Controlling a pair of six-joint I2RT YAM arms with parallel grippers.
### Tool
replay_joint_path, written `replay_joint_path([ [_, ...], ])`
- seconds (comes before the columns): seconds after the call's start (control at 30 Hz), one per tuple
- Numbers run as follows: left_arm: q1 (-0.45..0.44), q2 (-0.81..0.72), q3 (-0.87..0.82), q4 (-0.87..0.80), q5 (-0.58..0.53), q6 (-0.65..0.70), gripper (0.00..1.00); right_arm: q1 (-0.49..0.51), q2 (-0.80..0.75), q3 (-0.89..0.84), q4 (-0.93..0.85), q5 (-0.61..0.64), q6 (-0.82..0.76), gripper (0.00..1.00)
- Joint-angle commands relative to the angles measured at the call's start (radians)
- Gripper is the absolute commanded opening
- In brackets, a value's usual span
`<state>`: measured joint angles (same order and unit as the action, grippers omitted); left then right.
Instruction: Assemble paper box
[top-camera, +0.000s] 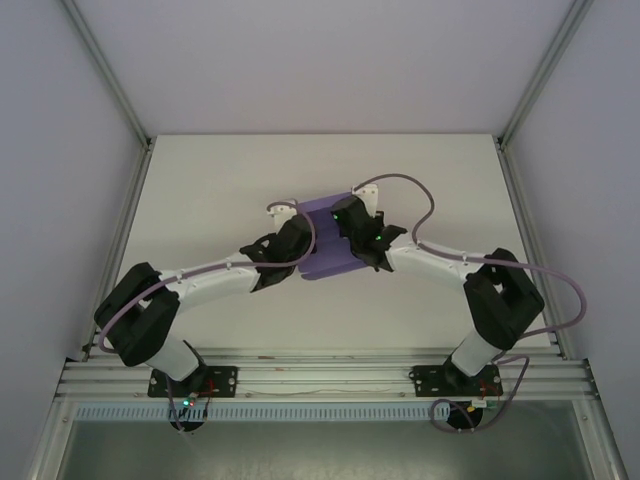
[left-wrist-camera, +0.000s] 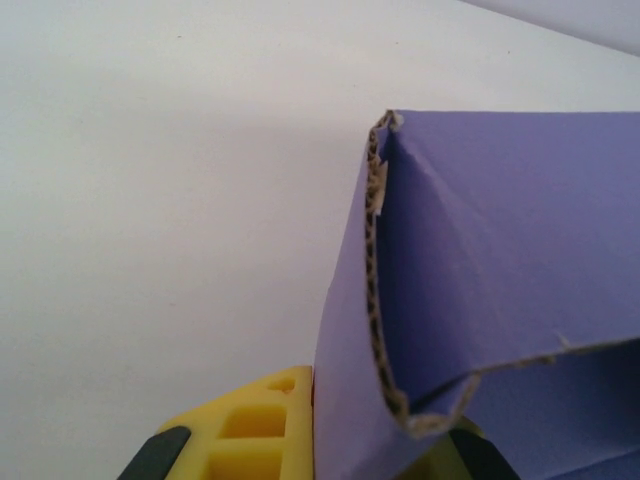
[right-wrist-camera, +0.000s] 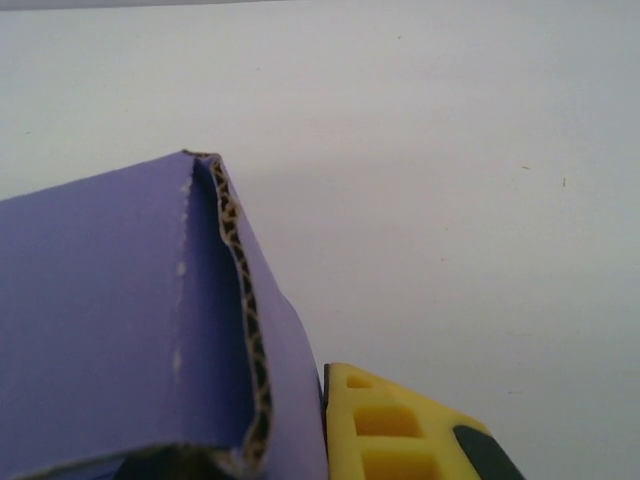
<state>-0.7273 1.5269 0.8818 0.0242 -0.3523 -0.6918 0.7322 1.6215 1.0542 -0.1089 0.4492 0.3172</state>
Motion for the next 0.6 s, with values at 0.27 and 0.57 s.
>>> replay_joint_path([
  [0.27,0.038,-0.018,0.002,-0.161,-0.213,-0.038,0.00,-0.104,-0.001,-0.003,-0.096,0.162,0.000,0.03],
  [0.57,0.007,-0.038,-0.034,0.005,-0.083,0.084,0.00,-0.107,-0.265,-0.201,0.199,-0.657,-0.164,0.49],
])
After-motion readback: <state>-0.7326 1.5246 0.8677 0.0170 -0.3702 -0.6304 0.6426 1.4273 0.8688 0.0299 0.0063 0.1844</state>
